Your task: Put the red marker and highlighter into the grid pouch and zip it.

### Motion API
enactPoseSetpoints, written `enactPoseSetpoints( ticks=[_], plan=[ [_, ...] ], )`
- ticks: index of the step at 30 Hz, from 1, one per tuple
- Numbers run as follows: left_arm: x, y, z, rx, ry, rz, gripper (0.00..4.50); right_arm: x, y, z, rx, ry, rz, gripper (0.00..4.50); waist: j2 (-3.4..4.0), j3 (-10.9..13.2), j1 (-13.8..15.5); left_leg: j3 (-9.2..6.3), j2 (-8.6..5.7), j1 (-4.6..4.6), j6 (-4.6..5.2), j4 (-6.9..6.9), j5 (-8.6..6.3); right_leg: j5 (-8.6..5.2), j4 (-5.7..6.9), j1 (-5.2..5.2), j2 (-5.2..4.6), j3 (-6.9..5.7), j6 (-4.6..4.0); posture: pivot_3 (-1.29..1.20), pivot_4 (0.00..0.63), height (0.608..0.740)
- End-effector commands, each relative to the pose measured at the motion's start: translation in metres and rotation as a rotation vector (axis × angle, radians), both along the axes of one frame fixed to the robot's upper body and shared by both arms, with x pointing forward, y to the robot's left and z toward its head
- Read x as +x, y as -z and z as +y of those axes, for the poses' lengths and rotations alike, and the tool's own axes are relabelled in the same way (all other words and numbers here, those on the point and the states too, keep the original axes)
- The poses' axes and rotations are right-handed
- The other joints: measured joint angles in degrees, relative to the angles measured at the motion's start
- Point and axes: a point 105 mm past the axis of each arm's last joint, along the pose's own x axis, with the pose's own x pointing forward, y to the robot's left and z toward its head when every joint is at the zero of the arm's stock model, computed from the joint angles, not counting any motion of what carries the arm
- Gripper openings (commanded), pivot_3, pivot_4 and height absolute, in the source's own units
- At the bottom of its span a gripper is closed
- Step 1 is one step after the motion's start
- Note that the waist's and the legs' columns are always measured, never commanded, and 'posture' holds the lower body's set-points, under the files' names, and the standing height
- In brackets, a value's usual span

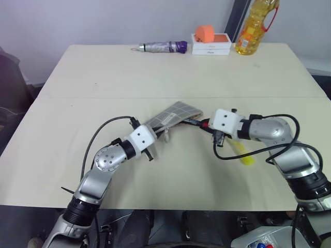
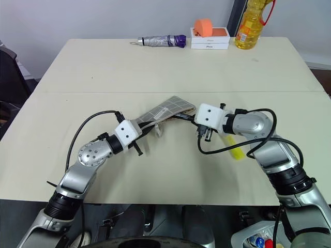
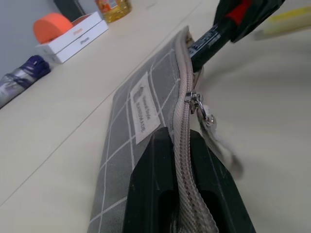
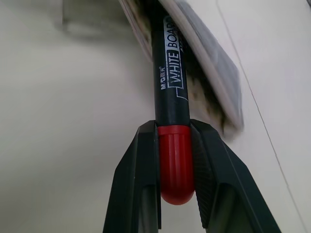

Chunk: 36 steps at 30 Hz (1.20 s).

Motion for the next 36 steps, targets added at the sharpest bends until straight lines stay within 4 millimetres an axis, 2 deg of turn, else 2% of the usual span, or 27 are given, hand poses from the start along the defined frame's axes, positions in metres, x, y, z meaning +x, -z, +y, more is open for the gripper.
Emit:
enactPoseSetpoints(
  ticks=[1, 7, 9, 12, 14, 16, 19, 22, 26, 27, 31, 36],
  plan=[
    [-0.005, -0.007, -0.007, -0.005, 0.050, -0.028, 0.00, -0.008, -0.014, 0.023, 0.001, -0.097, -0.064, 0.33, 0.00, 0.0, 0.0, 0.00, 0.00, 0.00, 0.00, 0.00, 0.00, 0.00, 0.00, 0.00, 0.00, 0.00, 0.00, 0.00, 0.150, 0.740],
    [-0.010, -0.008, -0.013, -0.006, 0.108, -0.013, 0.00, -0.023, -0.011, 0.045, -0.058, -0.238, -0.087, 0.33, 0.00, 0.0, 0.0, -0.01, 0.00, 0.00, 0.00, 0.00, 0.00, 0.00, -0.01, 0.00, 0.00, -0.01, 0.00, 0.00, 0.150, 0.740],
    [-0.011, -0.008, -0.013, 0.000, 0.115, -0.011, 0.00, -0.023, -0.013, 0.047, -0.050, -0.241, -0.097, 0.33, 0.00, 0.0, 0.0, -0.02, 0.00, 0.00, 0.00, -0.01, 0.00, 0.00, 0.00, 0.00, 0.00, -0.01, 0.00, 0.00, 0.150, 0.740],
    [-0.010, -0.008, -0.011, 0.005, 0.115, -0.009, 0.00, -0.014, -0.017, 0.040, -0.044, -0.195, -0.102, 0.33, 0.00, 0.0, 0.0, -0.02, 0.00, 0.00, 0.00, 0.00, 0.00, 0.00, 0.00, 0.00, 0.00, -0.01, 0.00, 0.00, 0.150, 0.740],
    [-0.009, -0.008, -0.009, 0.001, 0.105, -0.007, 0.00, -0.010, -0.023, 0.033, -0.022, -0.154, -0.091, 1.38, 0.00, 0.0, -0.1, -0.03, 0.00, 0.00, 0.00, 0.00, 0.00, 0.00, -0.01, 0.00, 0.00, -0.01, 0.00, 0.00, 0.150, 0.740],
    [-0.008, -0.010, -0.007, -0.014, 0.090, -0.003, 0.00, -0.007, -0.030, 0.029, 0.008, -0.127, -0.092, 2.22, 0.00, 0.0, 0.0, -0.03, 0.00, 0.00, 0.00, -0.01, 0.00, 0.00, 0.00, -0.01, 0.00, -0.01, 0.00, 0.00, 0.150, 0.740],
    [-0.001, -0.018, -0.004, -0.104, 0.038, 0.019, 0.00, 0.001, -0.053, 0.008, 0.124, -0.008, -0.112, 3.71, 0.00, 0.0, 0.1, -0.04, 0.00, -0.01, 0.00, 0.00, 0.00, 0.00, -0.01, 0.01, -0.01, -0.01, 0.00, 0.00, 0.150, 0.740],
    [0.005, -0.022, -0.002, -0.187, -0.006, 0.053, 0.00, -0.002, -0.057, -0.017, 0.171, 0.076, -0.064, 3.71, 0.00, 0.0, 0.2, -0.06, -0.01, -0.02, 0.01, 0.03, -0.01, 0.00, -0.03, 0.05, -0.01, -0.02, 0.00, 0.00, 0.150, 0.740],
    [0.010, -0.024, -0.004, -0.242, -0.036, 0.072, 0.00, -0.008, -0.044, -0.050, 0.199, 0.211, 0.007, 3.71, -0.01, 0.0, 0.2, -0.07, -0.02, -0.02, 0.07, 0.02, -0.04, 0.00, -0.09, 0.11, -0.01, -0.05, 0.00, 0.00, 0.150, 0.740],
    [0.013, -0.026, -0.005, -0.276, -0.047, 0.083, 0.00, -0.012, -0.035, -0.062, 0.235, 0.276, 0.045, 3.71, -0.01, 0.0, 0.2, -0.07, -0.01, -0.01, 0.08, 0.02, -0.05, 0.00, -0.09, 0.11, -0.01, -0.05, 0.00, 0.00, 0.150, 0.740],
    [0.021, -0.028, -0.013, -0.311, -0.048, 0.098, 0.00, -0.032, -0.005, -0.091, 0.311, 0.456, 0.163, 3.71, -0.01, 0.0, 0.3, -0.04, -0.02, -0.01, 0.10, 0.08, -0.06, 0.01, -0.09, 0.16, 0.00, -0.07, 0.01, 0.00, 0.150, 0.740],
    [0.024, -0.025, -0.020, -0.296, -0.013, 0.106, 0.00, -0.054, 0.033, -0.116, 0.316, 0.636, 0.265, 3.71, -0.01, 0.0, 0.0, 0.00, -0.02, 0.05, 0.11, 0.05, -0.06, 0.01, -0.07, 0.18, 0.03, -0.07, 0.01, 0.00, 0.150, 0.740]
  ],
)
